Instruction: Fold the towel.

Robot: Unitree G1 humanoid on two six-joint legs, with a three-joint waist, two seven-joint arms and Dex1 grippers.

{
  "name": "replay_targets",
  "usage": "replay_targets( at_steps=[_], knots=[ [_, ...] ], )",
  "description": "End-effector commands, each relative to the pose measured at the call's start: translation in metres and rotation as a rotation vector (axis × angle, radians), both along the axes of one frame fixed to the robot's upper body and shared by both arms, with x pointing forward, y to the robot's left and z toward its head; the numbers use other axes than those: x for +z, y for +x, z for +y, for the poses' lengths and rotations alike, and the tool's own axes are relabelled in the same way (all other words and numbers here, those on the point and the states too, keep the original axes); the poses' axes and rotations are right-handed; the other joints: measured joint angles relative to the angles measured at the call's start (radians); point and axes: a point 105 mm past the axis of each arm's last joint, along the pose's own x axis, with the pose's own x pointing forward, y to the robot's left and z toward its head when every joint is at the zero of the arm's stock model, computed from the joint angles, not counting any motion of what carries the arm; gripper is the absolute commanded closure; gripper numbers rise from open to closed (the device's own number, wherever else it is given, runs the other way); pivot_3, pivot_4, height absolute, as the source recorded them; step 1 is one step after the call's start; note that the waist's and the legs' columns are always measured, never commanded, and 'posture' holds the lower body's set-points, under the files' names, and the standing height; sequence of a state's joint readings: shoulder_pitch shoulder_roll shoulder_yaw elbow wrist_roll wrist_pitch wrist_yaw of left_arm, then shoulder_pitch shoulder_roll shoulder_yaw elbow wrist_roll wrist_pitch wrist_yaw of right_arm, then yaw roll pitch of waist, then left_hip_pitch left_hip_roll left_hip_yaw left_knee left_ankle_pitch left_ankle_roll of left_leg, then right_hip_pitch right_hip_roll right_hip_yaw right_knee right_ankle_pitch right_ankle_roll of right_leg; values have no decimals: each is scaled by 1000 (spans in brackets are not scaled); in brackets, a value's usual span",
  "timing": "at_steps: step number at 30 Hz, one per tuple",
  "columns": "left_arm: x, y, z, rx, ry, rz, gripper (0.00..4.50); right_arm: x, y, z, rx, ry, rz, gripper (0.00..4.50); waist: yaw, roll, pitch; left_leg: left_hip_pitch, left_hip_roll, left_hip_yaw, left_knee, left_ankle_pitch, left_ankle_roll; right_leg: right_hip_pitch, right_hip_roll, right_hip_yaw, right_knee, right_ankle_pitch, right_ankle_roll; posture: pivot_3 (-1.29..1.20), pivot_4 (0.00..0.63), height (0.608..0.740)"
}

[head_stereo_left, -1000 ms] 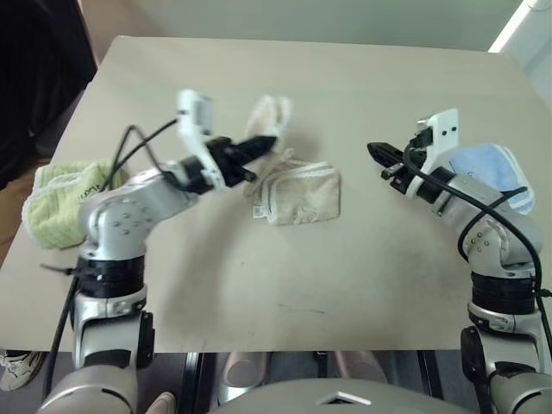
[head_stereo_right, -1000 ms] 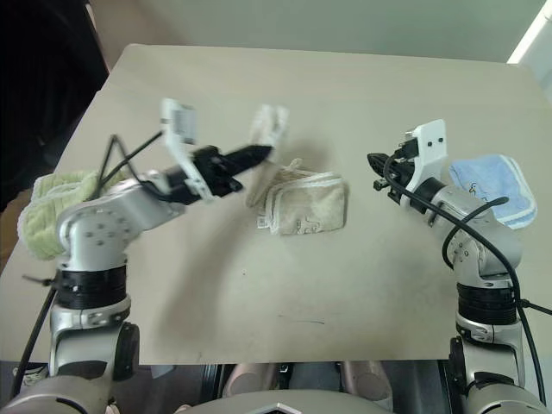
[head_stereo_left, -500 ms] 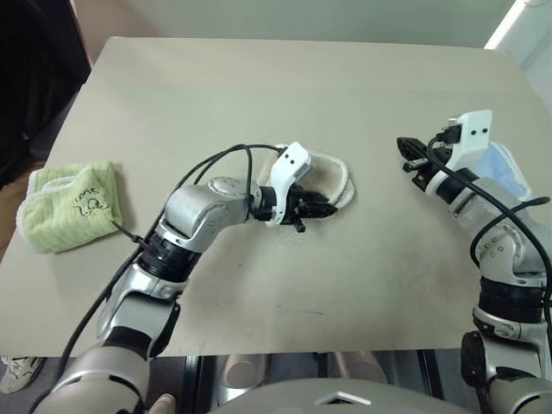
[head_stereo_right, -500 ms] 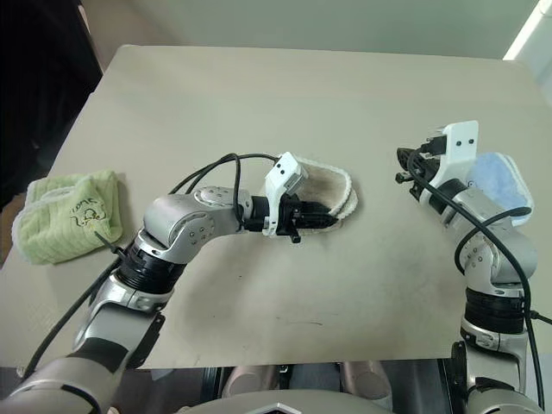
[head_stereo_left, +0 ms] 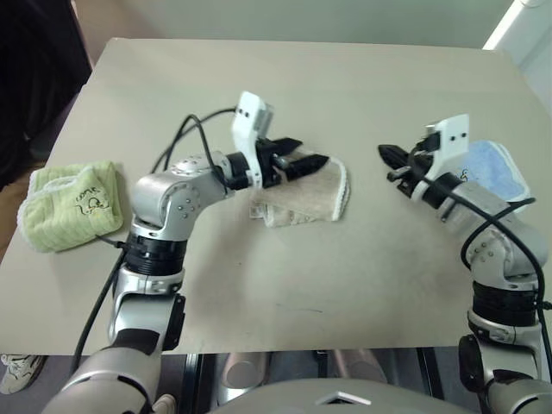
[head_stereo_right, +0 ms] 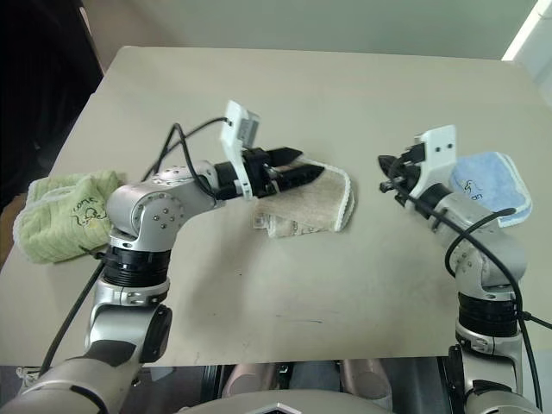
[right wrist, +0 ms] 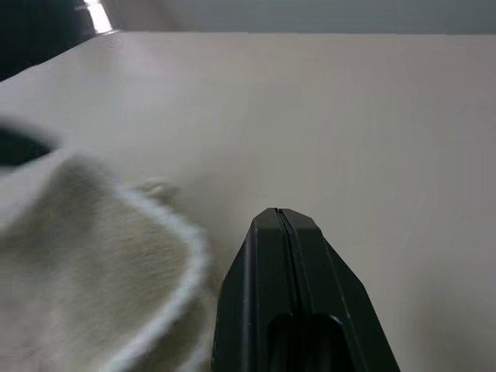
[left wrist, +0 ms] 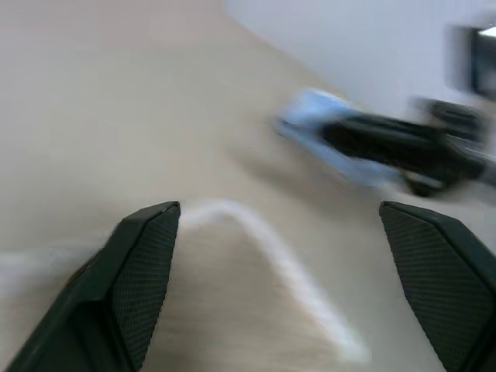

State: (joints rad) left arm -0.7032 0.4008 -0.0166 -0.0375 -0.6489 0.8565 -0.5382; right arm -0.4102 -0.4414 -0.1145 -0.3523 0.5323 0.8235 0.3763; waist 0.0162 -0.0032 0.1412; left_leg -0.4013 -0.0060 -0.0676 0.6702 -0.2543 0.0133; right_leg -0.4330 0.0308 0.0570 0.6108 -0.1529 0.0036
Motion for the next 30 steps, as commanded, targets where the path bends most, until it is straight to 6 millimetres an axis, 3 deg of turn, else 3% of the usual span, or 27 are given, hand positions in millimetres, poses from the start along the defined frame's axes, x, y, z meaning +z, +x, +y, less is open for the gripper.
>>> replay_targets(
  at_steps=[1, 5, 8, 10, 17, 21, 25, 30],
  knots=[
    [1, 7, 16, 71, 38, -82, 1321, 13, -10, 23, 107, 14, -44, 4500, 0, 0, 0, 0, 0, 0, 0, 0, 0, 0, 0, 0, 0, 0, 0, 0, 150, 740],
    [-24, 5, 18, 59, 197, -119, 2807, 7, -12, 42, 173, 18, -23, 4500, 3, 0, 0, -1, 0, 0, 3, 0, 1, 1, 0, 0, -1, 0, 0, 0, 150, 740],
    [-38, 3, 13, 32, 216, -102, 3955, -2, -11, 54, 205, 15, -1, 4500, 3, 0, 0, -1, 0, 0, 5, -1, 1, 1, 0, 0, -1, 0, 0, 0, 150, 740],
    [-48, 3, 9, 16, 233, -84, 4433, -13, -6, 58, 205, 19, 33, 4500, 6, 0, 0, -3, 0, 0, 6, -1, 2, 1, 0, 0, 0, 0, 0, 0, 150, 740],
    [-111, 12, 14, 56, 423, 21, 4433, -84, 1, 69, 191, -33, 238, 4500, 5, 0, 0, -3, 0, 0, 8, -2, 3, 1, 0, 0, 0, 3, -1, 0, 150, 740],
    [-121, 14, 17, 82, 422, 44, 4433, -100, 3, 66, 159, -40, 275, 4500, 5, 4, -4, 2, 0, -1, 9, -4, 4, 5, 0, 0, 0, 5, -1, 0, 150, 740],
    [-105, 13, 16, 93, 306, 32, 4433, -87, 3, 60, 148, -18, 221, 4500, 4, 3, -4, 3, 0, -1, 10, -4, 5, 7, 0, 0, -1, 4, -10, 0, 150, 740],
    [-43, 12, 23, 128, -58, 21, 4433, -36, -2, 47, 157, 22, 62, 4500, 3, 3, -3, -1, 0, -1, 11, -1, 4, 4, 0, 0, -1, 5, -8, 0, 150, 740]
  ],
)
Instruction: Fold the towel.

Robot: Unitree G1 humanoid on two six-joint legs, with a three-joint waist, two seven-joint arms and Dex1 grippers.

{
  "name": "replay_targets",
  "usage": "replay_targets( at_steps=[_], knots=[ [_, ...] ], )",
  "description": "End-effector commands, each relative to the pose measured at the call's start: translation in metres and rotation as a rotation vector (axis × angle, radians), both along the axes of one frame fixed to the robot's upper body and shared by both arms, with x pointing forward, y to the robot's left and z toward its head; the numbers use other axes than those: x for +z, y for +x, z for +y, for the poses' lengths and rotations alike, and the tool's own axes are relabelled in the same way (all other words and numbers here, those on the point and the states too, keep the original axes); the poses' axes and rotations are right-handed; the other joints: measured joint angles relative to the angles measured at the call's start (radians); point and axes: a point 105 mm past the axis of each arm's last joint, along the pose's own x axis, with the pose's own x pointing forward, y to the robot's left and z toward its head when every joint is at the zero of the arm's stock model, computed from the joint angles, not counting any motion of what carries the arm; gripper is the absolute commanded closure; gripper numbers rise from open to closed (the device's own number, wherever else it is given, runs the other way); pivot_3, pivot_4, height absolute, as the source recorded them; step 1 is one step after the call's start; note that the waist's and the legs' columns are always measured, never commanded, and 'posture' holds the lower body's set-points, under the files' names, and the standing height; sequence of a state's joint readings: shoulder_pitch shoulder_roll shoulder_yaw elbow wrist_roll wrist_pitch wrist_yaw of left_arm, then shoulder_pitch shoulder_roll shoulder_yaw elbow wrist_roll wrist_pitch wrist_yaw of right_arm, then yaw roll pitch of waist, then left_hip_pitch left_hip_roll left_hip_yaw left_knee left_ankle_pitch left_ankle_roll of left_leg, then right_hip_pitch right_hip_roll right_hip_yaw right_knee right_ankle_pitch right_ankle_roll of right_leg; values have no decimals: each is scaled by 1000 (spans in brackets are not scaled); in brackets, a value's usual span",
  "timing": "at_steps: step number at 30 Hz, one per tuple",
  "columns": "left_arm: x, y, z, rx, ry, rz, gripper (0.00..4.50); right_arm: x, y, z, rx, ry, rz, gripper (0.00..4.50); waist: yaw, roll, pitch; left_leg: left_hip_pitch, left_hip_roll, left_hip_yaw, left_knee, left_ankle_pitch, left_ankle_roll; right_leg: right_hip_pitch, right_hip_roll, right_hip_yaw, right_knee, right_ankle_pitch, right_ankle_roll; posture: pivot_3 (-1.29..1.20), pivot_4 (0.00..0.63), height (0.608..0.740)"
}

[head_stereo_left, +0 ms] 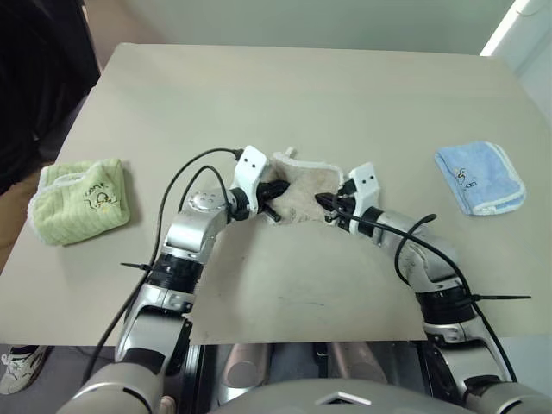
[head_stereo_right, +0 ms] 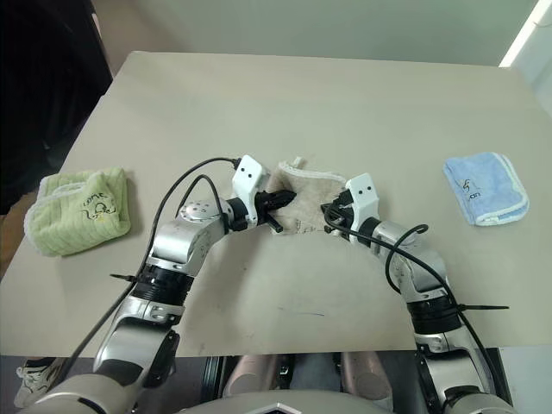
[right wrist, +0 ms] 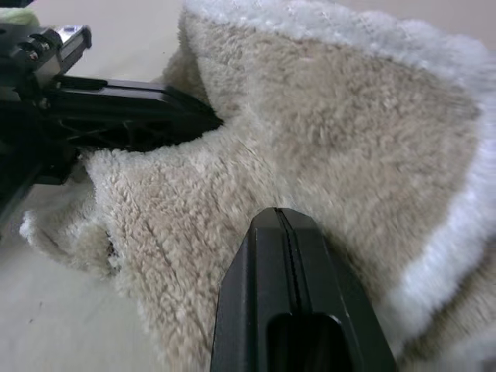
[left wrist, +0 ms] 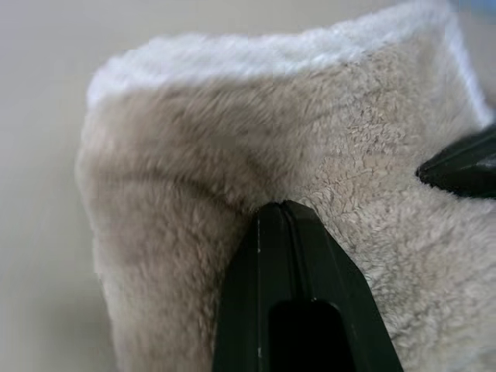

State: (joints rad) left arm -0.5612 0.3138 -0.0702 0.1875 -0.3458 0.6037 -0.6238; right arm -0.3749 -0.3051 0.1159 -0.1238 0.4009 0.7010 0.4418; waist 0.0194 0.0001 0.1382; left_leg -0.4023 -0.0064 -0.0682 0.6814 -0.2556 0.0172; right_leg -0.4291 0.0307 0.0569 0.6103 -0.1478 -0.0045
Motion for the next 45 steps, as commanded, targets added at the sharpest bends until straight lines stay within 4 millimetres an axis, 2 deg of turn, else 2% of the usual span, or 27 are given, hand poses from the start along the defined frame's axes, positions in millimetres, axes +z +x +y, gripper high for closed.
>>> replay_targets(
  at_steps=[1, 3, 6, 9, 12, 20, 25, 32, 45],
  knots=[
    [57, 0, 14, 35, -247, -70, 4433, 55, -5, -13, 8, 67, -158, 4500, 0, 0, 0, -3, 0, 0, 0, 1, 0, -2, 0, 0, 0, 1, 0, 0, 150, 740],
    [68, -1, 23, 52, -298, -71, 4433, 67, -8, -19, 6, 77, -183, 4500, -1, 0, 0, -3, 0, 0, -1, 1, -1, -3, 0, 0, 0, 3, 0, 0, 150, 740],
    [71, 0, 36, 88, -315, -59, 4433, 78, -9, -29, -11, 89, -194, 4500, -1, 0, 0, -2, 0, 1, -1, 1, -2, -2, 0, 0, 0, 4, 5, 0, 150, 740],
    [68, 3, 47, 129, -318, -40, 4500, 75, -2, -44, -75, 138, -127, 3942, 0, 0, 0, -2, 0, 1, -1, 1, -2, -2, 0, 0, -1, 3, 6, 0, 150, 740],
    [61, 6, 51, 156, -302, -19, 4500, 64, 2, -51, -113, 168, -41, 2956, 2, 0, 0, -2, 0, 1, -1, 1, -1, -2, 0, 0, -1, 3, 7, 0, 150, 740],
    [52, -1, 46, 139, -281, -5, 4500, 46, 0, -43, -79, 341, 159, 113, 0, 0, 0, -2, 0, 1, -2, 1, -1, -3, 0, 0, 0, 3, 7, 0, 150, 740],
    [49, -12, 50, 113, -240, -27, 4500, 30, 4, -38, -74, 364, 258, 18, -2, 0, 0, -2, 0, 1, -2, 0, -1, -3, 0, 0, 0, 2, 7, 0, 150, 740],
    [63, -22, 58, 81, -273, -73, 4500, 8, 11, -30, -75, 349, 341, 18, -3, 0, 0, -2, 0, 1, -2, -1, -1, -3, 0, 0, 0, 3, 5, 0, 150, 740],
    [67, -24, 56, 65, -286, -81, 4500, 10, 18, 14, 58, 363, 396, 18, -24, 0, 0, -1, 1, 1, -2, 0, -1, -5, 1, 0, 1, 5, -3, 0, 150, 740]
  ],
)
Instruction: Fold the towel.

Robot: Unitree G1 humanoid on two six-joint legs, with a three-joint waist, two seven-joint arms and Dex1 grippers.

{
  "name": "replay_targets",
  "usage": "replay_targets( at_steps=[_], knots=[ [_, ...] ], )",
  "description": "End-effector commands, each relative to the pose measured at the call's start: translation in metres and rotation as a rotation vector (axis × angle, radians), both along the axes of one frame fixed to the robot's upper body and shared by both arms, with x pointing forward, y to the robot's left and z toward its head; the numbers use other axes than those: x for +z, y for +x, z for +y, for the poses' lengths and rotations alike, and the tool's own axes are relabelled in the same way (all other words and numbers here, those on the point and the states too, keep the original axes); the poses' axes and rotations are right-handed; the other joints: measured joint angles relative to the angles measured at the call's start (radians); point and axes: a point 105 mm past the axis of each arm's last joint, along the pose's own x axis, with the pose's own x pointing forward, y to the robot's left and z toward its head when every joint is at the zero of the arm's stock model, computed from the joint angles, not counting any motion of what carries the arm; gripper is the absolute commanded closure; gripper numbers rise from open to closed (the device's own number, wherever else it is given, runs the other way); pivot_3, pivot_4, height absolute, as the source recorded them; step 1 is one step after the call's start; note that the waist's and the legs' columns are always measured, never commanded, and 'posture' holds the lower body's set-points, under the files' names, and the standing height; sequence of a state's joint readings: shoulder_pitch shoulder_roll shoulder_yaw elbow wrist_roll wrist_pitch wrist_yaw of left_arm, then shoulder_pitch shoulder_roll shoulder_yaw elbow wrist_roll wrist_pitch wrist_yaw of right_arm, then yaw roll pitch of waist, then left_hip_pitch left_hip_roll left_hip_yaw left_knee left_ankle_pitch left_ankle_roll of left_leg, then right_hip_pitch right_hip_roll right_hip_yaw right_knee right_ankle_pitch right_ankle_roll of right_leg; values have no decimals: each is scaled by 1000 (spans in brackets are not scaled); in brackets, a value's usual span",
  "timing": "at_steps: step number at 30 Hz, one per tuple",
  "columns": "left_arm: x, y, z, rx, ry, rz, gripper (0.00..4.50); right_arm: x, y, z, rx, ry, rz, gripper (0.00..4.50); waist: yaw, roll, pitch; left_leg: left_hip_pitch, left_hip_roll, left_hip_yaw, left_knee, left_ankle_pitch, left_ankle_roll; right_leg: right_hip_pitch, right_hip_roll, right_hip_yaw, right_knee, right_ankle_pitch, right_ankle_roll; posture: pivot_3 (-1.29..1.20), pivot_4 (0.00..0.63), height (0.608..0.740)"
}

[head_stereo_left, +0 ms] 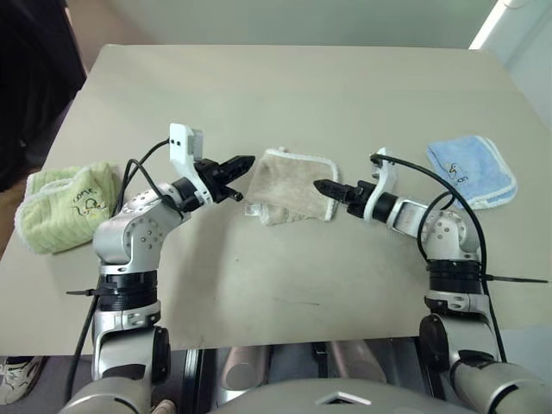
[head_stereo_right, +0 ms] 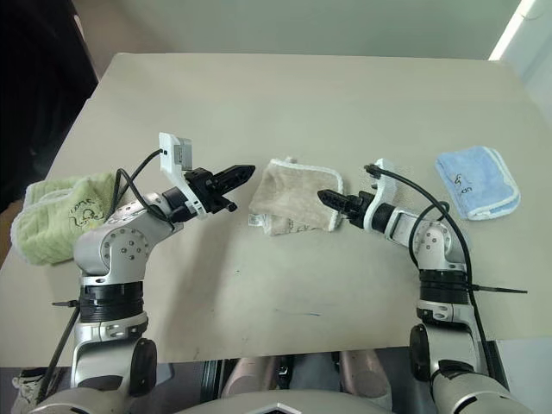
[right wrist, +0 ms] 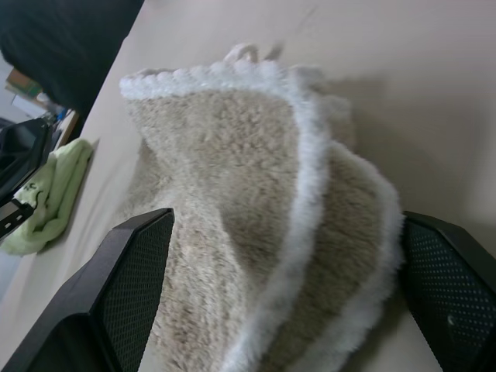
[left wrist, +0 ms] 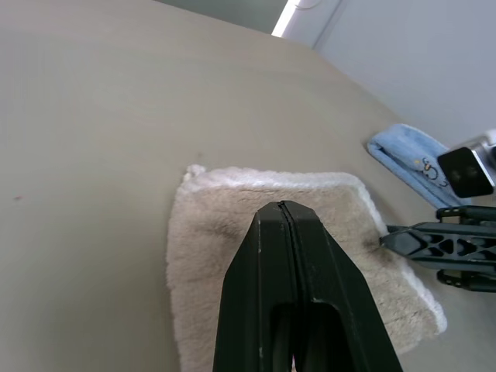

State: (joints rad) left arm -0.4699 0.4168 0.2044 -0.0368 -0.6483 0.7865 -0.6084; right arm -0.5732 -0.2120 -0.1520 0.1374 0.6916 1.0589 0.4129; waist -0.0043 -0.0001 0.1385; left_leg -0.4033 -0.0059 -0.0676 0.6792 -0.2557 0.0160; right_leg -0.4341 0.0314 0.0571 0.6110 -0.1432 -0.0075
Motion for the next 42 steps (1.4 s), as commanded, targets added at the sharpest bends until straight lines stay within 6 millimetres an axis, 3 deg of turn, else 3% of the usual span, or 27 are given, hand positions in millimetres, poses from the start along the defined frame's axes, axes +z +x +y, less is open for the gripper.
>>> replay_targets(
  at_steps=[1, 8, 12, 15, 25, 30, 33, 34, 38, 42],
  knots=[
    [14, -4, -1, -13, -17, -57, 4500, 5, -2, 19, 71, 15, -6, 18, 0, 0, 0, 0, 0, 0, 0, 0, 0, 0, 0, 0, 0, 0, 0, 0, 150, 740],
    [14, -4, -3, -12, -24, -60, 4500, 6, 1, 31, 94, 25, 2, 18, 0, 0, 0, -1, 0, 0, -1, -1, -1, -1, 0, 0, -1, -1, 1, 0, 150, 740],
    [15, -5, -3, -11, -28, -63, 4500, 5, 4, 28, 61, 41, 17, 18, -1, 0, 0, -1, 0, 0, -1, -1, -2, -2, 0, 0, 0, -1, 0, 0, 150, 740],
    [15, -4, -3, -10, -31, -65, 4500, 6, 6, 21, 31, 61, 19, 878, -1, 0, 0, -1, 0, 0, -2, -1, -2, -2, 0, 0, 1, -3, -5, 0, 150, 740],
    [14, -3, -7, -20, -35, -61, 4500, 18, 4, 8, -29, 124, -6, 4428, 1, 0, 0, -2, 0, 0, -2, -1, -2, -3, 0, 0, 0, -3, -3, 0, 150, 740],
    [14, -3, -9, -24, -37, -60, 4500, 29, 4, 1, -60, 148, -30, 4472, 2, 0, 0, -2, 0, 0, -2, -1, -2, -2, 0, 0, 0, -3, -3, 0, 150, 740],
    [13, -3, -9, -23, -40, -61, 4500, 60, 9, -24, -158, 202, -114, 4472, 3, 0, 0, -2, 0, 0, -2, -1, -2, -3, 0, 0, 0, -3, -3, 0, 150, 740],
    [13, -3, -9, -21, -41, -60, 4500, 79, 12, -43, -229, 217, -167, 4472, 6, 0, 0, -2, 0, 0, -2, -1, -2, -2, 0, 0, 0, -3, -3, 0, 150, 740],
    [11, -4, -9, -20, -47, -54, 4500, 123, 14, -111, -476, 240, -275, 4472, 16, 1, 0, -5, 0, 0, 0, -1, 0, -4, 0, 0, -1, -3, -3, 0, 150, 740],
    [9, -4, -12, -29, -53, -44, 4500, 141, 8, -166, -678, 243, -297, 4472, 19, 0, 0, -5, 0, 0, 0, -1, 0, -4, 0, 0, 0, -2, 3, 0, 150, 740]
  ],
)
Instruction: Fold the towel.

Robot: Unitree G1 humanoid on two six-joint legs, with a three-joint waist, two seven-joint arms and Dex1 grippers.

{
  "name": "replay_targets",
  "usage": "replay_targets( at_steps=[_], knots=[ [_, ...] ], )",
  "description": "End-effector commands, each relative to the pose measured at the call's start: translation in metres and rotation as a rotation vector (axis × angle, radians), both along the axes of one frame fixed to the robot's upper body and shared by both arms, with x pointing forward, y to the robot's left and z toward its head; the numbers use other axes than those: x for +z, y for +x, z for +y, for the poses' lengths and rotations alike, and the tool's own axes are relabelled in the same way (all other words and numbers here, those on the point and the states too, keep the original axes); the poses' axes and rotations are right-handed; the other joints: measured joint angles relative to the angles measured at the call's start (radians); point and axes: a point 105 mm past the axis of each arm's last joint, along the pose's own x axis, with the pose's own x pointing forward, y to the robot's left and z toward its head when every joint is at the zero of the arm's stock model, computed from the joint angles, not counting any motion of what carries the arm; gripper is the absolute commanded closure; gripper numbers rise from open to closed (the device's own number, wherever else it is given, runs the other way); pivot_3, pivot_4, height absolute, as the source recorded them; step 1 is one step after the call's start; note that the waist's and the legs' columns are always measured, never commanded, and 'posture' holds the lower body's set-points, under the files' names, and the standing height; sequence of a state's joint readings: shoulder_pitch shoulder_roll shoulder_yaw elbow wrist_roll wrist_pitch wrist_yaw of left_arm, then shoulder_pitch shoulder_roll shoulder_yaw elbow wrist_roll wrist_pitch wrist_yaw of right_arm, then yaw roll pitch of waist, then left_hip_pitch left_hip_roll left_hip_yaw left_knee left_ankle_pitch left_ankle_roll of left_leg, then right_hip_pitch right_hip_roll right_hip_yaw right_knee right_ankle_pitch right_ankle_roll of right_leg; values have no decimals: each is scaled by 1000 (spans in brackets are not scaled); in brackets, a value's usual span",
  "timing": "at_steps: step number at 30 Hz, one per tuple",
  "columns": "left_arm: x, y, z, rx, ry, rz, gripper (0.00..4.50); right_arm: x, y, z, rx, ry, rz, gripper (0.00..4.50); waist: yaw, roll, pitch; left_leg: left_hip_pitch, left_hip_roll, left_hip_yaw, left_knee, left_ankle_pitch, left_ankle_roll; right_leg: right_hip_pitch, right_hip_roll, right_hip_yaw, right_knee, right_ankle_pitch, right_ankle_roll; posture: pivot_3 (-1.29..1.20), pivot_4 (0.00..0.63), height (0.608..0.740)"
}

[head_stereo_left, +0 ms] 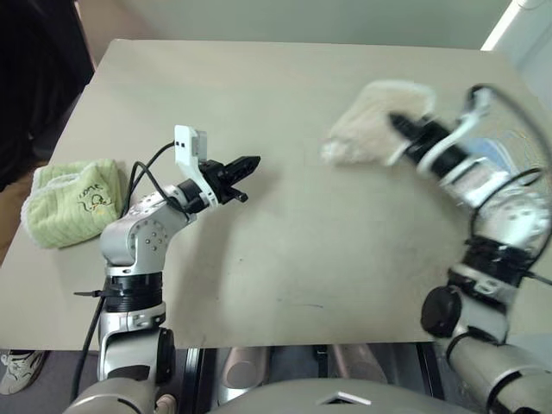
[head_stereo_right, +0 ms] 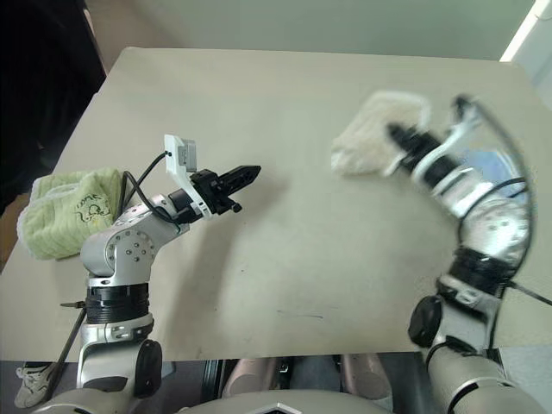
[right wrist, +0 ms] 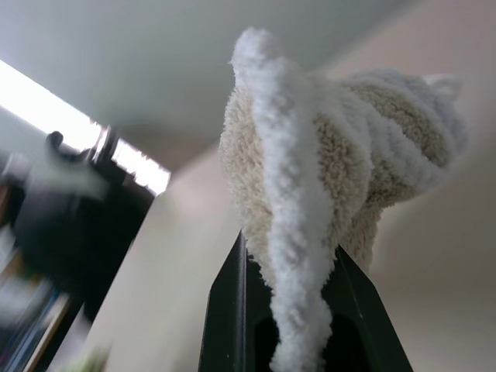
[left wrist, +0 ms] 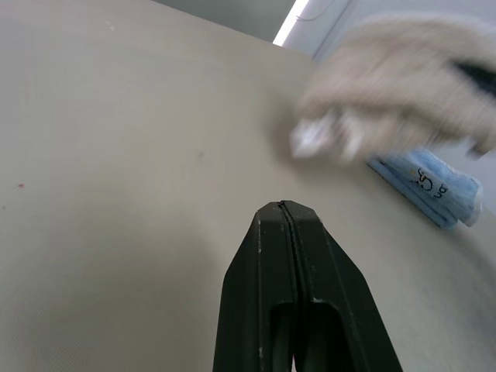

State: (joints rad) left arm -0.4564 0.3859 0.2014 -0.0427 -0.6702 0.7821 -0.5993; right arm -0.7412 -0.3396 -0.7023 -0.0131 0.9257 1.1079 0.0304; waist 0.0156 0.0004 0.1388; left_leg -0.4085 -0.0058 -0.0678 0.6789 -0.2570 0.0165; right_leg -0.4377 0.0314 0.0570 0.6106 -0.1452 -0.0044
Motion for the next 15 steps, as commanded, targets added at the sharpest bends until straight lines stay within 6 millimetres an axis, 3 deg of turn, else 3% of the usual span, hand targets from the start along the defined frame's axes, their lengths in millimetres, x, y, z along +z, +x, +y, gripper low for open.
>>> replay_targets(
  at_steps=[1, 3, 6, 11, 15],
  knots=[
    [11, -2, -6, -18, -13, -51, 4500, 14, -9, -37, -150, 43, -14, 4472, -1, 0, 0, 0, 0, 0, 0, 0, 0, 0, 0, 0, 0, 1, 2, 0, 150, 740],
    [10, -1, -11, -31, -16, -49, 4500, 3, -17, -72, -287, 40, 64, 4472, -1, 0, 0, 0, 0, 0, -1, 0, 0, -1, 0, 0, 0, 1, 3, 0, 150, 740],
    [10, 1, -14, -41, -20, -48, 4500, -19, -26, -101, -411, 69, 172, 4472, 0, 0, 0, 0, 0, 0, -2, 0, 0, -1, 0, 0, 0, 1, 4, 0, 150, 740],
    [9, 2, -18, -51, -23, -43, 4500, -37, -30, -119, -504, 124, 229, 4472, -2, 0, 0, 1, 0, 0, -2, -1, 1, -1, 0, 1, 0, 1, 6, 0, 150, 740],
    [7, 0, -24, -66, -21, -41, 4500, -90, -42, -138, -629, 127, 406, 4472, -1, 1, 1, 2, 0, 1, -2, -1, 3, 1, 0, 2, 0, 2, 8, 0, 150, 740]
  ],
)
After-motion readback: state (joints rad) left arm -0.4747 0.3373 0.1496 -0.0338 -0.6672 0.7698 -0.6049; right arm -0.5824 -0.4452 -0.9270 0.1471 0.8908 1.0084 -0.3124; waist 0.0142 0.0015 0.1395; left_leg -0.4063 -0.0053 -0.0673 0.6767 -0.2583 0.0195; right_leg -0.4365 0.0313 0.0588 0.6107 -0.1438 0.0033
